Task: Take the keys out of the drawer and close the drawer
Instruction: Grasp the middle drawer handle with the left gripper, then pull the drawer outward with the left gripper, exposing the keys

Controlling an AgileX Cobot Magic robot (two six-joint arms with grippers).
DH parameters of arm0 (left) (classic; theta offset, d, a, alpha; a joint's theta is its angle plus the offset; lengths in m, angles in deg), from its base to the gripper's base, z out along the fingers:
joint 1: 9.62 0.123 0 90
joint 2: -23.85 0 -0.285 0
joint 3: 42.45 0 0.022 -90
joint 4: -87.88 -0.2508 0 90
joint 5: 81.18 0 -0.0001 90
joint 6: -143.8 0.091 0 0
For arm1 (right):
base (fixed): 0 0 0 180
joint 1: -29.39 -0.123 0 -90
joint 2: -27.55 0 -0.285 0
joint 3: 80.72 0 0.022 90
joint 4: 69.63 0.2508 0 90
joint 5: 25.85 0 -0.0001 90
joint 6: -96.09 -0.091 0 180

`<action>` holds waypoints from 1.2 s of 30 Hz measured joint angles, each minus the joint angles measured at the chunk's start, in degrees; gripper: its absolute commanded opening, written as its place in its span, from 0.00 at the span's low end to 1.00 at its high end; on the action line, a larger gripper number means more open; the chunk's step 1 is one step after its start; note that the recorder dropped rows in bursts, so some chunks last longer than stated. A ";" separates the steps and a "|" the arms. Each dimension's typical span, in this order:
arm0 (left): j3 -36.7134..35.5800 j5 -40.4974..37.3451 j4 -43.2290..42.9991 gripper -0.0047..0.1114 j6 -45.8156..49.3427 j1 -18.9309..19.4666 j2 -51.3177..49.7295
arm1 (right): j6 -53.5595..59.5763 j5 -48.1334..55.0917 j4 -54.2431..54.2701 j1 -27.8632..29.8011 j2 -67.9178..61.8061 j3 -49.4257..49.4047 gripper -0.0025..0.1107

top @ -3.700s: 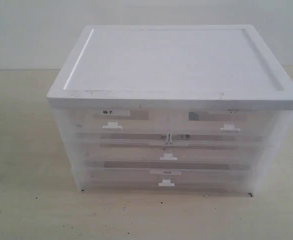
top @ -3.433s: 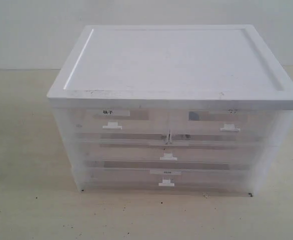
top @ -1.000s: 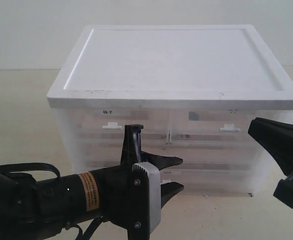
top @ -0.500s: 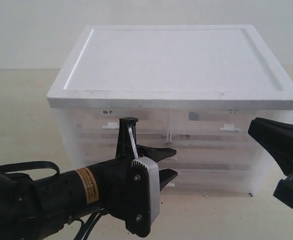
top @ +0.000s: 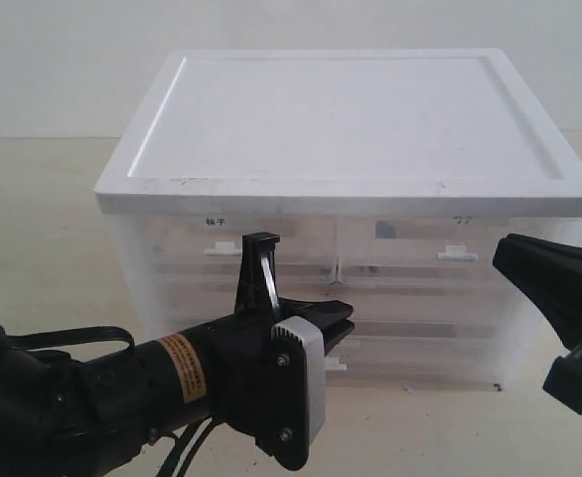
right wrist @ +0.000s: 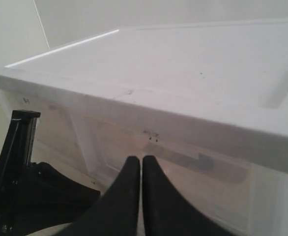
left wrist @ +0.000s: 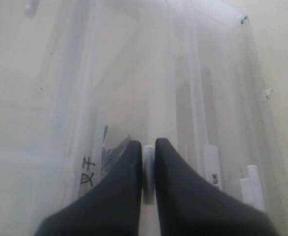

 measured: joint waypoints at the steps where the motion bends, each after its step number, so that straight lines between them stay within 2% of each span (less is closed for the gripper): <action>1: 0.00 0.00 0.27 0.08 0.00 -0.13 0.00 | 0.00 0.00 0.00 0.00 0.00 0.00 0.02; 9: 0.00 -0.45 6.78 0.08 3.73 -4.66 0.00 | 0.00 0.00 0.00 0.00 0.00 0.00 0.02; 13: 0.00 -1.13 18.55 0.08 11.70 -10.13 0.53 | 0.00 0.00 0.00 0.00 0.00 0.00 0.02; 15: 0.00 -3.84 23.78 0.08 14.99 -13.48 2.05 | 0.00 0.00 0.00 0.00 0.00 0.00 0.02; 17: 0.00 -7.02 26.34 0.08 15.83 -14.98 3.92 | 0.00 0.00 0.10 0.00 0.00 0.00 0.02; 26: -3.58 -18.22 27.62 0.08 15.96 -20.96 13.48 | 0.12 0.00 0.10 0.00 0.00 0.00 0.02; 30: -3.58 -19.33 28.16 0.09 15.56 -23.48 15.42 | 0.12 0.11 0.10 0.00 0.00 0.00 0.02; 32: -3.63 -17.82 28.94 0.15 14.21 -24.04 16.34 | 0.12 0.11 0.10 0.00 0.00 0.00 0.02; 33: -3.63 -17.04 29.40 0.24 13.77 -24.03 17.08 | 0.12 0.11 0.10 0.00 0.00 0.00 0.02; 36: -3.63 -15.66 30.33 0.38 12.23 -24.03 20.62 | 0.12 0.11 0.10 0.00 0.00 0.00 0.02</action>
